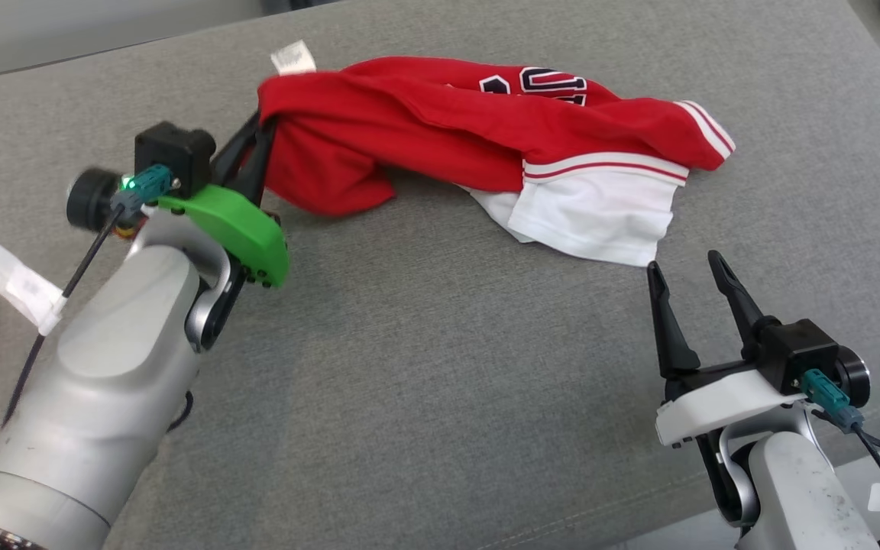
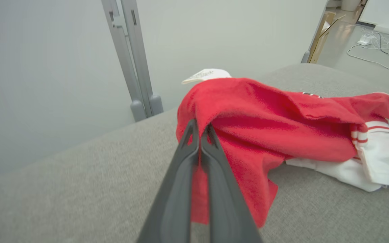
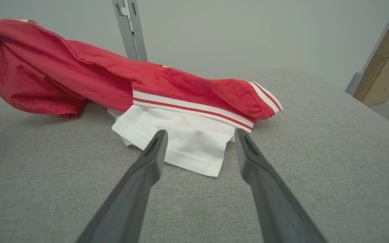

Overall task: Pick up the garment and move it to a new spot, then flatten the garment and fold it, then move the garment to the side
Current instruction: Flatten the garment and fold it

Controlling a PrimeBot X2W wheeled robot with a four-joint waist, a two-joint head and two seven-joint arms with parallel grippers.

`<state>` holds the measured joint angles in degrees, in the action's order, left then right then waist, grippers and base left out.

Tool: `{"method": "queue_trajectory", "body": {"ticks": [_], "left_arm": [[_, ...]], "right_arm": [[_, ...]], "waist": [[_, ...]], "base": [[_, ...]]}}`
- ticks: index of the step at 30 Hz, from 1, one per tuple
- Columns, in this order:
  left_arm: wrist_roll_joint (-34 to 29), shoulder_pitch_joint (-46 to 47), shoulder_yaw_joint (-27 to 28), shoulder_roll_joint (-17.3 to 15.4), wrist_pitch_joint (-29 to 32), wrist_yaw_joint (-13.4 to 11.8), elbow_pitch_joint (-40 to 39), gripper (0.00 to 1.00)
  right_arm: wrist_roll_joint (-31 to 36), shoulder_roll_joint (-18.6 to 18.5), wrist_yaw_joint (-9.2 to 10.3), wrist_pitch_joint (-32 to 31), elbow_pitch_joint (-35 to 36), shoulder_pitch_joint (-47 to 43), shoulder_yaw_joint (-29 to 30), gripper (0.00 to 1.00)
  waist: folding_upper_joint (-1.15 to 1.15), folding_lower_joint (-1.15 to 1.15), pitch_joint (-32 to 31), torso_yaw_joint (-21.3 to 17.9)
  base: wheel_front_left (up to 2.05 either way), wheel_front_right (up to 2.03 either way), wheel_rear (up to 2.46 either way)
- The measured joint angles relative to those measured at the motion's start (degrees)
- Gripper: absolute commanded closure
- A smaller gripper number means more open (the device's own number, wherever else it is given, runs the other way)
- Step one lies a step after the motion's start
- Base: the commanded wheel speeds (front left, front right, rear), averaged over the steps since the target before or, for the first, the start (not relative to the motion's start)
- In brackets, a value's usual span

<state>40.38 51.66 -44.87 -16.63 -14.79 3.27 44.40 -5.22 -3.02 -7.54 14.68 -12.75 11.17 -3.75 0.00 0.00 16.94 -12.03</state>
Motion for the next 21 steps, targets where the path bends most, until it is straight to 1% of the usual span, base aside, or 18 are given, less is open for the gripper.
{"method": "queue_trajectory", "body": {"ticks": [3, 5, 7, 10, 11, 12, 13, 18, 21], "left_arm": [[-10.0, 0.0, 1.3, -2.0, -0.3, -2.6, -12.0, 1.0], [-15.5, -3.6, 1.0, -3.2, -0.4, -3.3, -18.0, 1.0], [-19.2, -10.4, -0.8, -4.6, -0.3, -3.2, -21.2, 1.0], [-21.6, -17.3, -3.7, -4.6, -0.3, -2.0, -22.1, 1.0], [-22.1, -18.9, -4.5, -4.2, -0.3, -1.5, -21.9, 0.95], [-22.3, -19.9, -5.1, -3.9, -0.3, -1.0, -21.5, 0.55], [-22.5, -21.3, -5.8, -3.5, -0.3, -0.3, -21.3, 0.0], [-22.3, -25.2, -9.9, -1.6, -0.3, 3.0, -20.5, 0.0], [-20.1, -26.5, -12.1, -1.8, -0.3, 3.8, -20.4, 0.0]], "right_arm": [[0.3, -0.2, 0.0, 0.0, 0.3, -0.1, 0.7, 0.0], [0.4, -0.4, 0.0, -0.3, 0.4, -0.5, 1.0, 0.0], [0.4, -0.5, 0.0, -0.5, 0.6, -0.8, 1.2, 0.0], [0.8, -0.5, 0.0, -1.0, 1.4, -1.3, 1.5, 0.0], [0.9, -0.7, 0.0, -1.2, 1.6, -1.4, 1.6, 0.0], [0.9, -0.8, 0.0, -1.5, 1.8, -1.4, 1.6, 0.0], [0.9, -0.9, 0.0, -1.5, 2.0, -1.4, 1.6, 0.0], [0.9, -1.2, 0.0, -2.2, 2.7, -1.6, 2.0, 0.0], [0.9, -1.3, 0.0, -2.5, 3.0, -1.8, 2.1, 0.0]], "waist": [[0.0, 0.0, -0.5, 1.9], [0.0, 0.0, -0.7, 3.3], [0.0, 0.0, -1.1, 4.8], [0.0, 0.0, -1.5, 6.7], [0.0, 0.0, -1.7, 7.4], [0.0, 0.0, -1.8, 7.9], [0.0, 0.0, -1.9, 8.5], [0.0, 0.0, -2.7, 11.0], [0.0, 0.0, -3.3, 11.7]], "base": [[0.0, 0.0, 0.0], [0.0, 0.0, 0.0], [0.0, 0.0, 0.0], [0.0, 0.0, 0.0], [0.0, 0.0, 0.0], [0.0, 0.0, 0.0], [0.0, 0.0, 0.0], [0.0, 0.0, 0.0], [0.0, 0.0, 0.0]]}}
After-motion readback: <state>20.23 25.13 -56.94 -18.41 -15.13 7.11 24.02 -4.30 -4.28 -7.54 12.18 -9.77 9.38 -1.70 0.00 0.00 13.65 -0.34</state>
